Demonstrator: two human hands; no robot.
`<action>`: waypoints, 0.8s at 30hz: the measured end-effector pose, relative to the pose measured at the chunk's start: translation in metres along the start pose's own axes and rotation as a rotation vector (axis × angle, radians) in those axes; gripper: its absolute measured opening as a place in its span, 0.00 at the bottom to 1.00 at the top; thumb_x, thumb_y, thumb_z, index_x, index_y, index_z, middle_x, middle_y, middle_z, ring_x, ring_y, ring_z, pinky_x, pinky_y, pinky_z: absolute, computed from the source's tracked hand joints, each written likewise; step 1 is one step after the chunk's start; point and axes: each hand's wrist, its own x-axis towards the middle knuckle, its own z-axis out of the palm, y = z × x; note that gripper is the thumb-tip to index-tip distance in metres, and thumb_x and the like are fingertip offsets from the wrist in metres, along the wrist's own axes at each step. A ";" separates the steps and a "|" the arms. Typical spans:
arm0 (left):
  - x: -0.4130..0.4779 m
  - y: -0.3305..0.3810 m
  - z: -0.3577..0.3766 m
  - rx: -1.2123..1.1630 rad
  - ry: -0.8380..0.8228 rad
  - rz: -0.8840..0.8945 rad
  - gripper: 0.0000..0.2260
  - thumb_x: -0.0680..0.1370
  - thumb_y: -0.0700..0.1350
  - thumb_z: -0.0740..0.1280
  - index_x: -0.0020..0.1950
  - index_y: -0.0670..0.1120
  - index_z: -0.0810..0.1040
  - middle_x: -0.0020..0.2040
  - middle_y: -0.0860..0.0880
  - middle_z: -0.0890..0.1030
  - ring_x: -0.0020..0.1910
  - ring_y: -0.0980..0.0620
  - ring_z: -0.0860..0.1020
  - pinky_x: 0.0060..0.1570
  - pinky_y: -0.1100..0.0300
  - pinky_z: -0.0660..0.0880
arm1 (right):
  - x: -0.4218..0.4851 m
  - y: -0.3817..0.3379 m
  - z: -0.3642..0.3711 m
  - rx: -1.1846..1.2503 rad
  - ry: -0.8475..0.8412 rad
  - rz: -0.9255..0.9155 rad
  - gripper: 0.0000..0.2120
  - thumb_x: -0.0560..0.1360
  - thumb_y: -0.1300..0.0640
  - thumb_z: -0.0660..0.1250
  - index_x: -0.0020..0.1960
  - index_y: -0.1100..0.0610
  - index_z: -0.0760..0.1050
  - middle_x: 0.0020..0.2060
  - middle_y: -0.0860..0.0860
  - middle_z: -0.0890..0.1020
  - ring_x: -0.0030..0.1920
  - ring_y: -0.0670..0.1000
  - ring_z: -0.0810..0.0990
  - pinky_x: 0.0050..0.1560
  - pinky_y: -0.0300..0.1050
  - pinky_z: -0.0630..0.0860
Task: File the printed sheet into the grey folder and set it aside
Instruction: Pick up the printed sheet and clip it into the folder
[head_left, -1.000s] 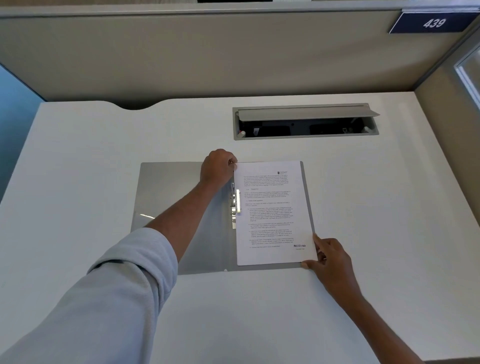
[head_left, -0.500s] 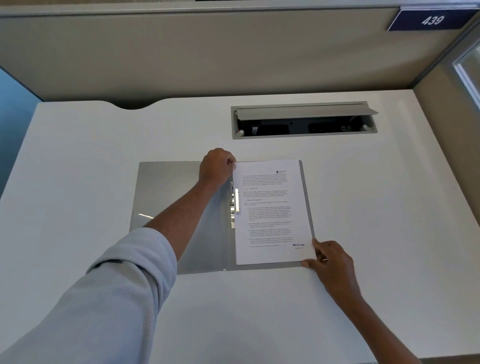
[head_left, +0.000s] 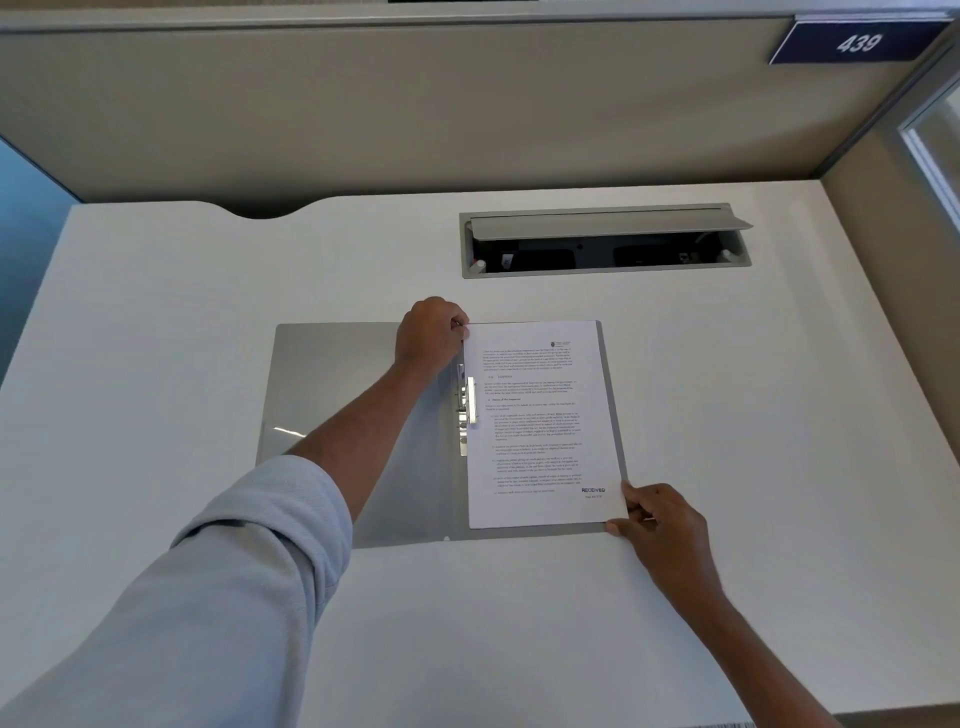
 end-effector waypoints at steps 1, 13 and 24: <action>0.000 0.000 0.000 0.001 -0.002 0.002 0.08 0.80 0.40 0.74 0.58 0.42 0.89 0.57 0.43 0.88 0.56 0.43 0.85 0.59 0.46 0.83 | 0.000 0.000 0.000 0.005 0.002 0.007 0.23 0.67 0.66 0.84 0.61 0.58 0.86 0.44 0.44 0.82 0.47 0.44 0.81 0.45 0.28 0.75; 0.001 0.001 -0.001 0.015 -0.012 0.002 0.08 0.79 0.40 0.74 0.57 0.43 0.89 0.56 0.44 0.88 0.57 0.43 0.85 0.59 0.48 0.82 | 0.000 0.000 -0.003 -0.058 -0.041 -0.068 0.24 0.69 0.70 0.83 0.63 0.62 0.84 0.43 0.46 0.80 0.45 0.43 0.81 0.47 0.23 0.72; -0.001 0.001 -0.001 0.021 0.001 0.017 0.08 0.80 0.41 0.74 0.58 0.42 0.89 0.56 0.43 0.88 0.56 0.42 0.85 0.58 0.48 0.82 | -0.001 0.003 -0.002 -0.056 -0.036 -0.053 0.17 0.73 0.69 0.79 0.61 0.61 0.85 0.44 0.45 0.80 0.49 0.42 0.80 0.45 0.24 0.72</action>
